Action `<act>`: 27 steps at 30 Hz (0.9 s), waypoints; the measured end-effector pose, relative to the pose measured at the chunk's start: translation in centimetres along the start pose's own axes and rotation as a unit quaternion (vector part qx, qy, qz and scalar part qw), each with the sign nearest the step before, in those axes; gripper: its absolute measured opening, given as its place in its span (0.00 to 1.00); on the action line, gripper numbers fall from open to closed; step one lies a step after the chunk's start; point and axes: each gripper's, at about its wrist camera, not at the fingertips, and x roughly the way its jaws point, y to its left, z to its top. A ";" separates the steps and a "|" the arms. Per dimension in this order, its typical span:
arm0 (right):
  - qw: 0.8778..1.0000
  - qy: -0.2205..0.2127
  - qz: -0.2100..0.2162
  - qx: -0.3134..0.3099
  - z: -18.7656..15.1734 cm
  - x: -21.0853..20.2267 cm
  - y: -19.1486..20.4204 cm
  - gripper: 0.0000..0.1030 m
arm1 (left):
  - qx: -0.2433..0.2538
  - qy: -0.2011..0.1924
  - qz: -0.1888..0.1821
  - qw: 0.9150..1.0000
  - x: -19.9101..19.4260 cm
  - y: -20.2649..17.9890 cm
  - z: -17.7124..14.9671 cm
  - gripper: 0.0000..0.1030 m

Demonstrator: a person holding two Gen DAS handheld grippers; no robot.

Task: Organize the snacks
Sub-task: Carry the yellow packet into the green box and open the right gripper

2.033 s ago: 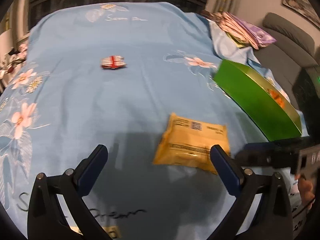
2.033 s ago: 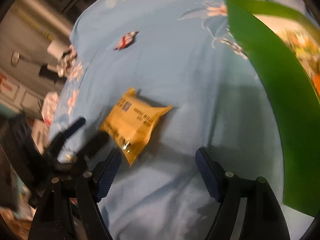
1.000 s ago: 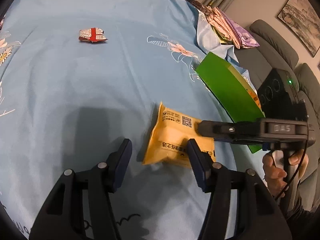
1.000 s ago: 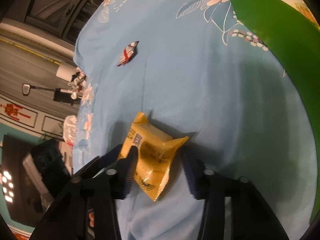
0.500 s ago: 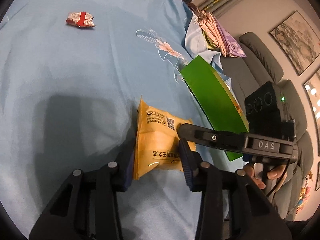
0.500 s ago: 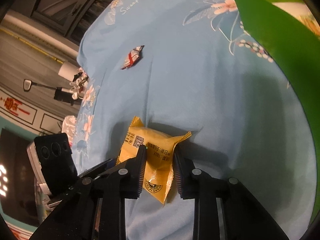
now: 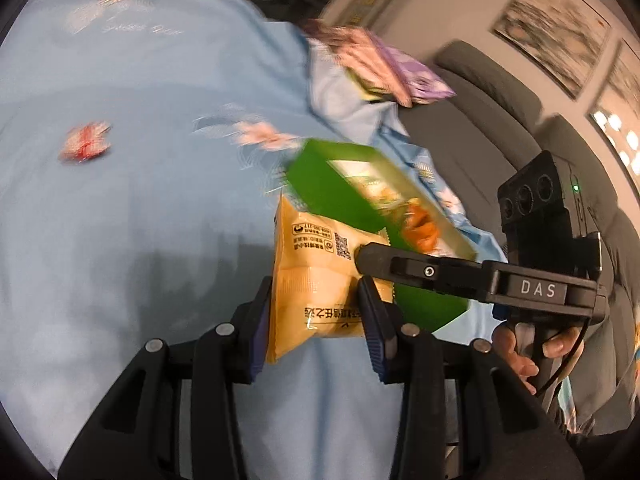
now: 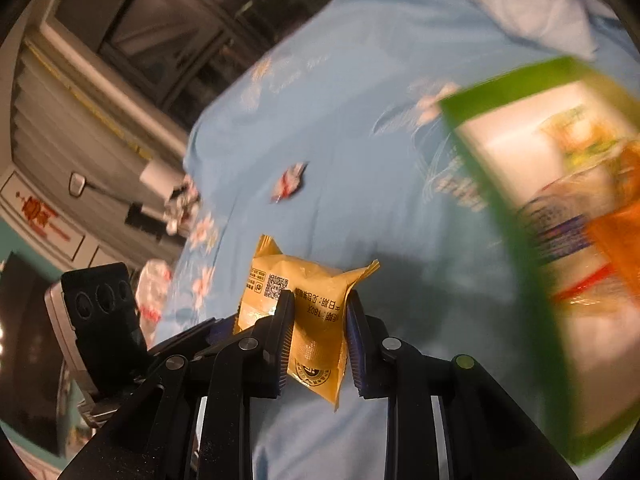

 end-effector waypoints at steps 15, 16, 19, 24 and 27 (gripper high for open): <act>0.975 -0.131 -0.129 0.124 0.4 -12.1 -12.7 0.26 | 0.160 0.070 0.021 0.984 14.5 -14.6 2.5 0.45; 0.975 -0.131 -0.133 0.122 0.3 -12.0 -12.8 0.26 | 0.174 0.066 0.049 0.981 14.7 -14.7 2.2 0.55; 0.973 -0.133 -0.145 0.122 -0.3 -12.3 -13.1 0.26 | 0.190 0.044 0.104 0.975 14.4 -14.0 1.6 0.87; 0.971 -0.135 -0.168 0.105 -0.4 -11.7 -11.9 0.71 | 0.134 -0.015 0.118 0.984 11.8 -11.8 2.3 1.00; 0.974 -0.147 -0.139 0.106 -0.2 -11.7 -11.2 0.80 | 0.133 -0.031 0.150 0.979 10.5 -11.0 2.5 1.00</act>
